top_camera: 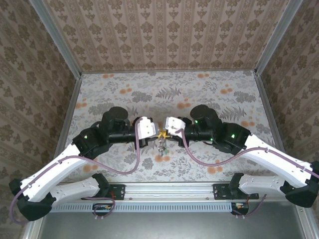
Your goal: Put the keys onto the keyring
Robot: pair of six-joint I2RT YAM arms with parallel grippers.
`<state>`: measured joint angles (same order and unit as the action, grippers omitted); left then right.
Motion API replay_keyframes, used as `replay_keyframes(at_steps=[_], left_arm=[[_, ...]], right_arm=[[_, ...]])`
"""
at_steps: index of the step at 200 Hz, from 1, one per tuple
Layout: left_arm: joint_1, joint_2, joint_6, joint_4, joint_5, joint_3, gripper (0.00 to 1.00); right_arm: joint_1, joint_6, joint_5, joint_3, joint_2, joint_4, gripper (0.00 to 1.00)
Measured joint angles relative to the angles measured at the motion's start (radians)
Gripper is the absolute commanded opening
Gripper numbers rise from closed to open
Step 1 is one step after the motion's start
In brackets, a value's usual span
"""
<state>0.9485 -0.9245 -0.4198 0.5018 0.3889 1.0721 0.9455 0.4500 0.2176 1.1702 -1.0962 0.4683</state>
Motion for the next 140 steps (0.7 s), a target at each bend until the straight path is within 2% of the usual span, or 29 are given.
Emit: replay_keyframes(at_steps=[17,42,63,110,124,140], left_arm=[[-0.003,0.038,0.001,-0.023,0.048,-0.026,0.0],[-0.022,0.091,0.018,-0.075,0.142,-0.053,0.0],[-0.045,0.115,0.041,-0.117,0.205,-0.068,0.0],[-0.092,0.151,0.127,-0.249,0.308,-0.143,0.0],[-0.097,0.16,0.155,-0.293,0.327,-0.171,0.0],[-0.105,0.17,0.184,-0.34,0.341,-0.194,0.0]], right_arm=[[0.007,-0.002,0.014,-0.003,0.015,-0.015,0.24],[0.013,-0.01,0.041,-0.027,0.058,-0.074,0.23],[0.014,-0.017,0.06,-0.037,0.079,-0.102,0.15],[0.014,-0.035,0.113,-0.049,0.088,-0.138,0.1],[0.014,-0.039,0.129,-0.053,0.093,-0.138,0.0],[0.013,-0.039,0.138,-0.054,0.096,-0.138,0.0]])
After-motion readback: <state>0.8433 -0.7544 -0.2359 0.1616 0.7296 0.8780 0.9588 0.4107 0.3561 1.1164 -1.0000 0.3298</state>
